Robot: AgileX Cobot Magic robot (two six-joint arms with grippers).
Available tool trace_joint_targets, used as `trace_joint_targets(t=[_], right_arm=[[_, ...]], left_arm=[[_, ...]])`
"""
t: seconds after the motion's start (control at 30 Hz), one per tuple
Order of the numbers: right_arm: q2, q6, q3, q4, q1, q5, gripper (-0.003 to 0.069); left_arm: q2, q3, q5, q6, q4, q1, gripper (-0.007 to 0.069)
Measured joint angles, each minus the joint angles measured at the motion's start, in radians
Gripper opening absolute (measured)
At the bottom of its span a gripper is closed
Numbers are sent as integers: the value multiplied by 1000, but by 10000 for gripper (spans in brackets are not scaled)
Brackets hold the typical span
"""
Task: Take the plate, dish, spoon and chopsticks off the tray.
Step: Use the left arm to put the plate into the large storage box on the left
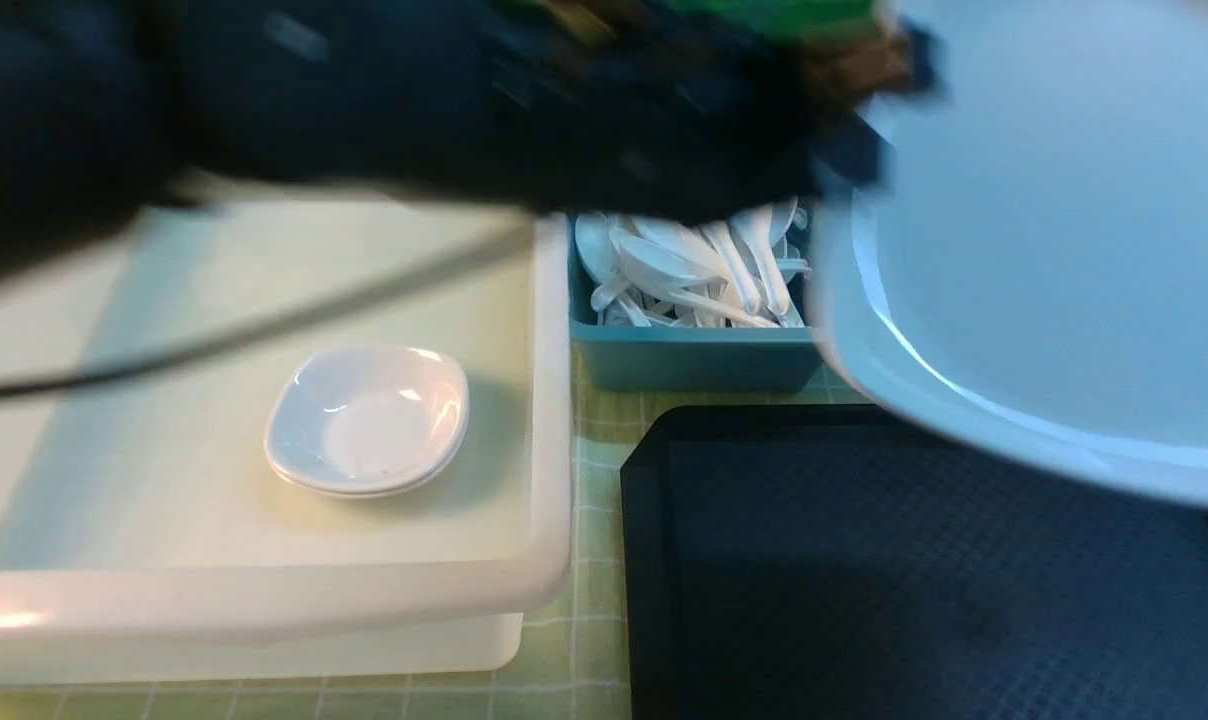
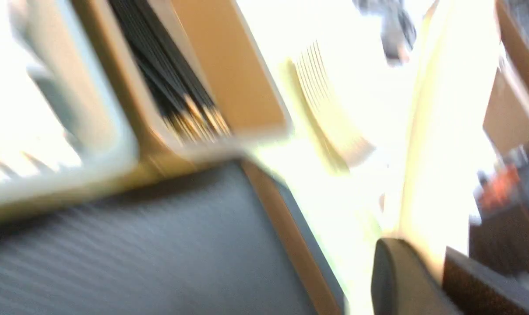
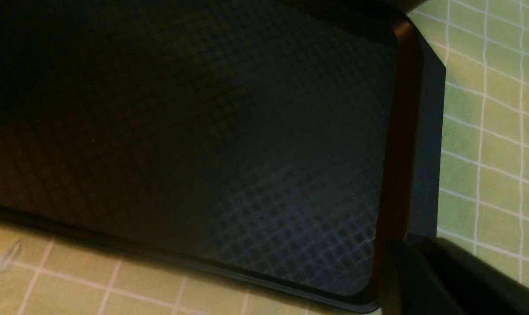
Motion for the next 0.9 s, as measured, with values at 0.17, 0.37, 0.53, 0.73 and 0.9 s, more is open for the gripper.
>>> trace_joint_targets(t=[0.17, 0.37, 0.53, 0.73, 0.9], right_arm=[[0, 0, 0, 0, 0, 0, 51], [0, 0, 0, 0, 0, -1, 64], [0, 0, 0, 0, 0, -1, 71], [0, 0, 0, 0, 0, -2, 82], [0, 1, 0, 0, 0, -7, 85]], left_arm=[[-122, 0, 197, 95, 48, 430, 11], [-47, 0, 319, 277, -84, 890, 12], [105, 0, 309, 518, -403, 1039, 12], [291, 0, 211, 675, -543, 1050, 12], [424, -41, 117, 805, -535, 1050, 12]])
